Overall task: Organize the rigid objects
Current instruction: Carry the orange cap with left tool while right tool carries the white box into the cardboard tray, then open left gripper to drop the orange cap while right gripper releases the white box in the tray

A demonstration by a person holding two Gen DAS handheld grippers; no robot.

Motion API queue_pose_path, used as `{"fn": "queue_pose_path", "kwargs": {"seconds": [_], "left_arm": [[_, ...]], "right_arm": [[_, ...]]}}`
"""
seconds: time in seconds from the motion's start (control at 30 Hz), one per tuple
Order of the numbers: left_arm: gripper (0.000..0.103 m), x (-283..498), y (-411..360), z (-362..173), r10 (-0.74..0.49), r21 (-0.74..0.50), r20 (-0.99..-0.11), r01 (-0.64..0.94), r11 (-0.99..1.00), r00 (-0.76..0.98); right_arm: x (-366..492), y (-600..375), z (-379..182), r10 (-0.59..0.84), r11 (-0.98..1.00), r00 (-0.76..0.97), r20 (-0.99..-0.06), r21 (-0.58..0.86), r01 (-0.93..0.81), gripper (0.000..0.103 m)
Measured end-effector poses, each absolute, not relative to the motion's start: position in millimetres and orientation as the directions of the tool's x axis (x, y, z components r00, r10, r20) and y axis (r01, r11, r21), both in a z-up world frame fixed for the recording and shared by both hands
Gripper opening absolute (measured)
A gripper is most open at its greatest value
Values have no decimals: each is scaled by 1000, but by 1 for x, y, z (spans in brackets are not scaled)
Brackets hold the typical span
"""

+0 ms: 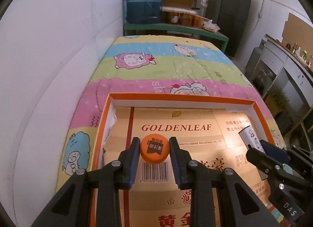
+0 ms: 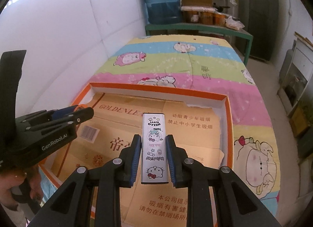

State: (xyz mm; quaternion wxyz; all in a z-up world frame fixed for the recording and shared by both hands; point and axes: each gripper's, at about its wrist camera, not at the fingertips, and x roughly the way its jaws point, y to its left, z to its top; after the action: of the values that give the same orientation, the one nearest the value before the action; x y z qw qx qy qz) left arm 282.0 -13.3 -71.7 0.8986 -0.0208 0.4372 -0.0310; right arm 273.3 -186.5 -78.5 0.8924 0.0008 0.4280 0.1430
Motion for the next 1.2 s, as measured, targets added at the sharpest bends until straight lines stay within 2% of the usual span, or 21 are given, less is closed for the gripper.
{"fn": "queue_pose_path", "kwargs": {"seconds": [0.93, 1.1, 1.2], "left_arm": [[31, 303, -16, -100, -85, -64, -835, 57, 996, 543], [41, 303, -14, -100, -104, -82, -838, 65, 995, 535], [53, 301, -14, -98, -109, -84, -844, 71, 994, 525]], "right_arm": [[294, -190, -111, 243, 963, 548, -801, 132, -235, 26], [292, -189, -113, 236, 963, 548, -802, 120, -240, 27], [290, -188, -111, 235, 963, 553, -799, 112, -247, 37]]}}
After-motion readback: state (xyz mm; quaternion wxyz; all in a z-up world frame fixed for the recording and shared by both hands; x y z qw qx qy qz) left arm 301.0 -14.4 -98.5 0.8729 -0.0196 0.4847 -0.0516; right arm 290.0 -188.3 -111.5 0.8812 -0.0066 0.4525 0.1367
